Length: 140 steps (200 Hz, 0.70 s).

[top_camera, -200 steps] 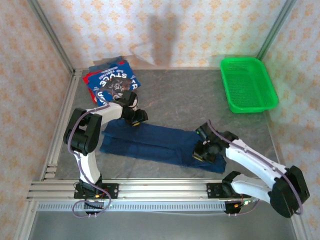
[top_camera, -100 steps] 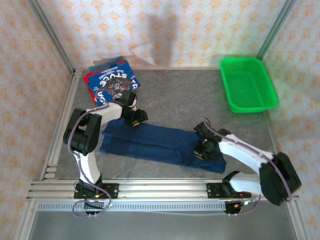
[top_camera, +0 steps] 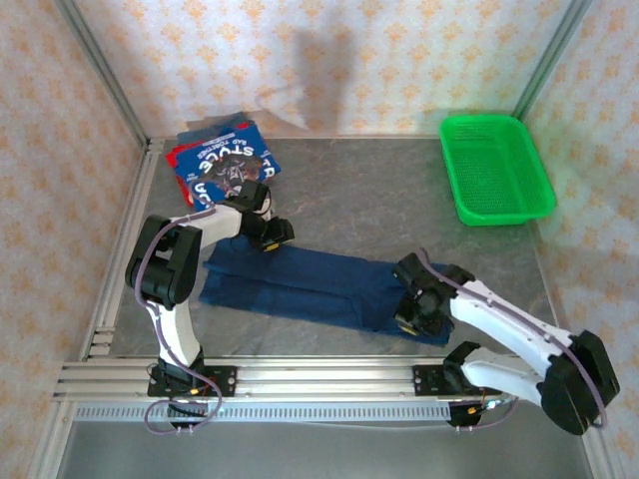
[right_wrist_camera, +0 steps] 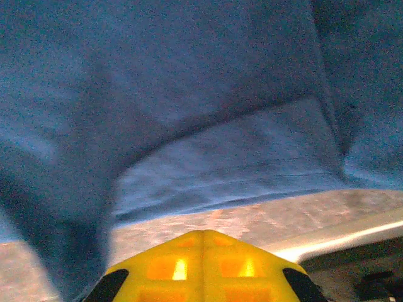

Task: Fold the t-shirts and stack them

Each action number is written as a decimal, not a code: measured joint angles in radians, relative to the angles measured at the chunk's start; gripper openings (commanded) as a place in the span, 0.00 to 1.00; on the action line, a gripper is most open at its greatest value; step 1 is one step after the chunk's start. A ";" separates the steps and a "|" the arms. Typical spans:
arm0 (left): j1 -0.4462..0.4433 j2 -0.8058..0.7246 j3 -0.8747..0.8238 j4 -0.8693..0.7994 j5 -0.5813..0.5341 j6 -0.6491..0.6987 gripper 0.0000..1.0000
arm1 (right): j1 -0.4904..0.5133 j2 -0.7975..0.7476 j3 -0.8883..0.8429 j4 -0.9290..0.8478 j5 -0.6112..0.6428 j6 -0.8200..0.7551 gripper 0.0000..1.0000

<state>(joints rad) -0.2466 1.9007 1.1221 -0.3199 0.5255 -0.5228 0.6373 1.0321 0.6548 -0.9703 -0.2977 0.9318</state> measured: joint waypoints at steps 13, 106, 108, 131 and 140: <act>0.000 0.000 0.000 0.001 0.001 0.000 0.52 | -0.012 0.030 0.035 0.034 0.003 -0.001 0.07; 0.008 0.000 -0.007 0.011 0.019 0.000 0.52 | -0.036 0.455 0.136 0.238 -0.013 -0.087 0.05; 0.008 0.000 -0.007 0.011 0.019 0.000 0.52 | -0.035 0.452 0.134 0.238 -0.012 -0.088 0.05; 0.014 0.000 -0.007 0.012 0.031 0.000 0.52 | -0.016 0.399 0.082 0.230 -0.021 -0.091 0.04; 0.019 0.000 -0.007 0.014 0.036 0.000 0.52 | -0.001 0.380 0.058 0.218 -0.026 -0.091 0.04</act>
<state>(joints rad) -0.2279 1.9007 1.1152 -0.3061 0.5617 -0.5228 0.6365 1.4120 0.7132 -0.7525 -0.3233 0.8410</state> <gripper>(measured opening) 0.516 0.051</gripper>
